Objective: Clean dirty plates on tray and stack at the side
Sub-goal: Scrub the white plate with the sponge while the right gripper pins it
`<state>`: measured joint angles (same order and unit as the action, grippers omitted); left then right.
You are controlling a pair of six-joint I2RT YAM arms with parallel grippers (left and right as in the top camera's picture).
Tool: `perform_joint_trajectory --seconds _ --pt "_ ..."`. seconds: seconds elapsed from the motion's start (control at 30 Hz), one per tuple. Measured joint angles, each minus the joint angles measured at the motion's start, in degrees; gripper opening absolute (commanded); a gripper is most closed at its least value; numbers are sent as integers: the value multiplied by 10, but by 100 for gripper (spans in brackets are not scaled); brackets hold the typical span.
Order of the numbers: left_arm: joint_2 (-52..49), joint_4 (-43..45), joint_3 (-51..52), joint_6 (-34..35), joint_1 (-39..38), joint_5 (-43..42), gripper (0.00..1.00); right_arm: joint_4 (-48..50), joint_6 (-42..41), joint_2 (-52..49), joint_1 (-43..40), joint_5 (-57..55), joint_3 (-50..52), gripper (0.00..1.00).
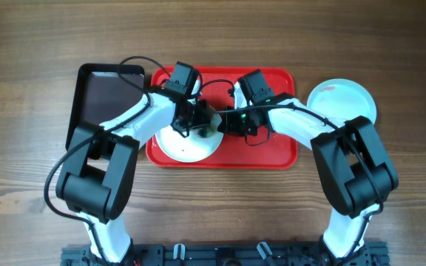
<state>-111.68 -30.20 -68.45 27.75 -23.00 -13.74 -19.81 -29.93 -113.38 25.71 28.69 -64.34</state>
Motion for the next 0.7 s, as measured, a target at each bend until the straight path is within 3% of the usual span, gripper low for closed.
perform_joint_trajectory --seconds 0.13,0.3,0.47,0.7 --pt "9 -54 -9 60 -1 165 4 0 0 0 0 0 0 4" --pt "10 -118 -11 86 -3 273 4 1 0 0 0 0 0 4" --pt "9 -197 -12 90 -3 300 4 2 0 0 3 2 0 4" --pt "10 -237 -12 50 1 246 4 2 0 -1 4 2 0 4"
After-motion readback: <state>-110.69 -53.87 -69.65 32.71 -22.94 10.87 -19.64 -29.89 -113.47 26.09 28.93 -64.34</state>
